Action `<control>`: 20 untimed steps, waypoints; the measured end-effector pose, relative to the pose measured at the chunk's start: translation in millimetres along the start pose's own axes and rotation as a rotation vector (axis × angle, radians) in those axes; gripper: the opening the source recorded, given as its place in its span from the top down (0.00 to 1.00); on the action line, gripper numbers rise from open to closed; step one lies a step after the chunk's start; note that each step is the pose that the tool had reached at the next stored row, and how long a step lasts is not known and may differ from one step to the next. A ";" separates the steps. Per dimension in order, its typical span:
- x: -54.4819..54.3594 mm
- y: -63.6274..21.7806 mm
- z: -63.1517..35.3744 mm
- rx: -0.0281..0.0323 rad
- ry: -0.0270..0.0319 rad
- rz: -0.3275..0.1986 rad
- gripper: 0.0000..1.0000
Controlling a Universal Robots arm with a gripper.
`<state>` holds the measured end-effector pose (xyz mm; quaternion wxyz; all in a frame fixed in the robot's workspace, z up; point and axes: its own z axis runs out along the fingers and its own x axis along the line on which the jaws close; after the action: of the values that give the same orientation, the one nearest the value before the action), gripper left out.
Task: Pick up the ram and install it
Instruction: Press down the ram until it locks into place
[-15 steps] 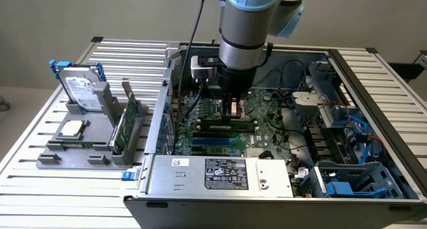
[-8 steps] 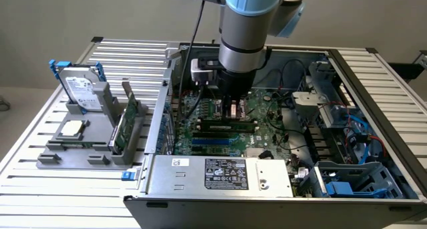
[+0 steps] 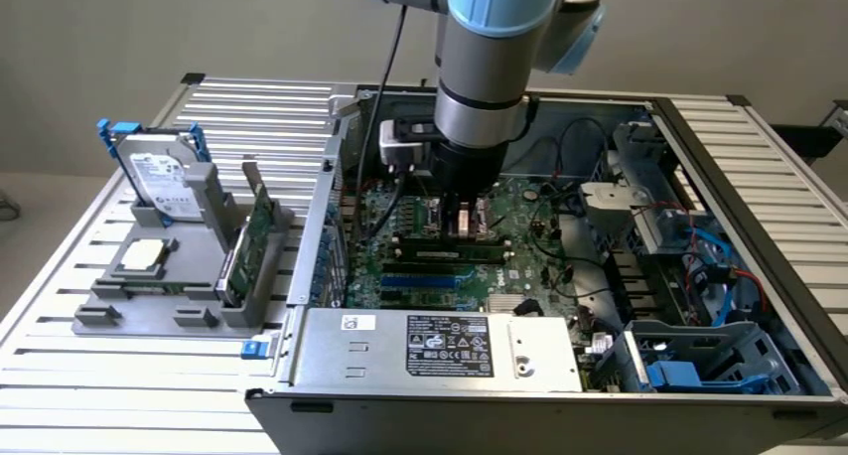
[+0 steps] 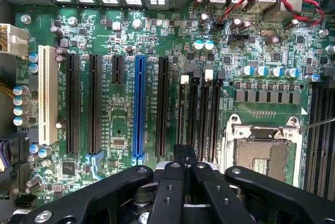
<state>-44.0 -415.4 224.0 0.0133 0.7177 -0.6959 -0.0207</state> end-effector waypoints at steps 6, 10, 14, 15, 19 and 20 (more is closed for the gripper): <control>-0.2 -2.9 -19.3 -0.0108 -0.0016 0.000 0.89; 1.0 -12.9 -35.2 -0.0227 -0.0016 0.000 0.89; 2.3 -21.2 -41.4 -0.0282 -0.0022 0.000 0.89; 2.3 -21.2 -41.5 -0.0283 -0.0020 0.000 0.89; 2.4 -21.2 -41.6 -0.0285 -0.0018 0.000 0.89; 2.4 -21.2 -41.6 -0.0285 -0.0018 0.000 0.89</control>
<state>-20.7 -417.6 264.5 0.0229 0.7174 -0.6956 -0.0313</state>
